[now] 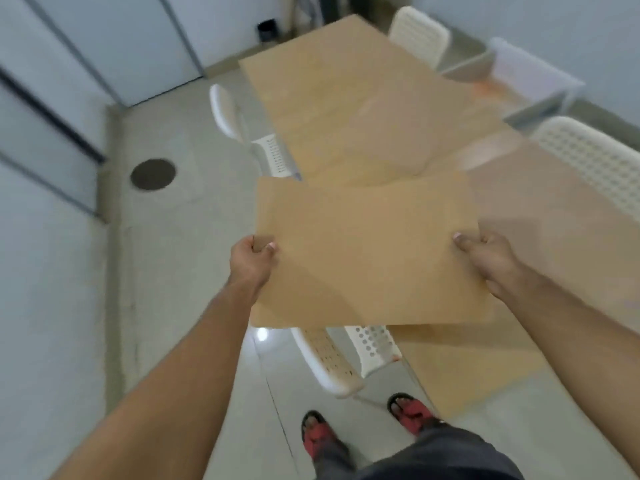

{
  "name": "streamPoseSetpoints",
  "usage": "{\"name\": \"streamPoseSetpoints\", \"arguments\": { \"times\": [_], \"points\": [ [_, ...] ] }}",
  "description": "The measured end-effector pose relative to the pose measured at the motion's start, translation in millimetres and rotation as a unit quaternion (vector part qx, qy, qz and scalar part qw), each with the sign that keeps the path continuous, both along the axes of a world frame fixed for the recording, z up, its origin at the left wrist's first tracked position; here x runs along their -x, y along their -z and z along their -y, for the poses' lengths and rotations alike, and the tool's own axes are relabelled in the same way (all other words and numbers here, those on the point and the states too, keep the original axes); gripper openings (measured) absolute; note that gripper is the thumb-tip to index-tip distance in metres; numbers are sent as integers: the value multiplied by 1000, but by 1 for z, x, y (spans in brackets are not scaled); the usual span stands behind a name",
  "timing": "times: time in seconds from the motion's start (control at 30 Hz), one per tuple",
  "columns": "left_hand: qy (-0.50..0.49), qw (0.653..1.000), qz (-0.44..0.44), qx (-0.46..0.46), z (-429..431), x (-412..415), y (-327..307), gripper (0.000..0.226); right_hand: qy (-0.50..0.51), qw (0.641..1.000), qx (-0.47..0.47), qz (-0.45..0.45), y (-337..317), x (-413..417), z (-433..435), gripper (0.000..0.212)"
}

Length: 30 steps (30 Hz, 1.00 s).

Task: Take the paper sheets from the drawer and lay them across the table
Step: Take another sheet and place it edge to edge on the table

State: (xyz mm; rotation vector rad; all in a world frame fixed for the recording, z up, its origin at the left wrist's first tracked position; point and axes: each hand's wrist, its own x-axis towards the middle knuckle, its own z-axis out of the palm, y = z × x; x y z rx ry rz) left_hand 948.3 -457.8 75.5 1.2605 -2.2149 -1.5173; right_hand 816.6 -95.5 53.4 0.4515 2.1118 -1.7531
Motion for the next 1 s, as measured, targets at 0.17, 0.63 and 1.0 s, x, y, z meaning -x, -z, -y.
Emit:
{"name": "streamPoseSetpoints", "arguments": {
  "times": [0.17,0.63,1.0],
  "points": [
    [204,979,30,13,-13,75,9,11,192,980,-28,44,5,-76,-30,25],
    [421,895,106,104,-90,197,56,18,432,888,-33,151,55,-152,-18,33],
    [481,860,134,105,-93,254,84,41,496,845,-109,168,62,-137,3,54]
  ]
}}
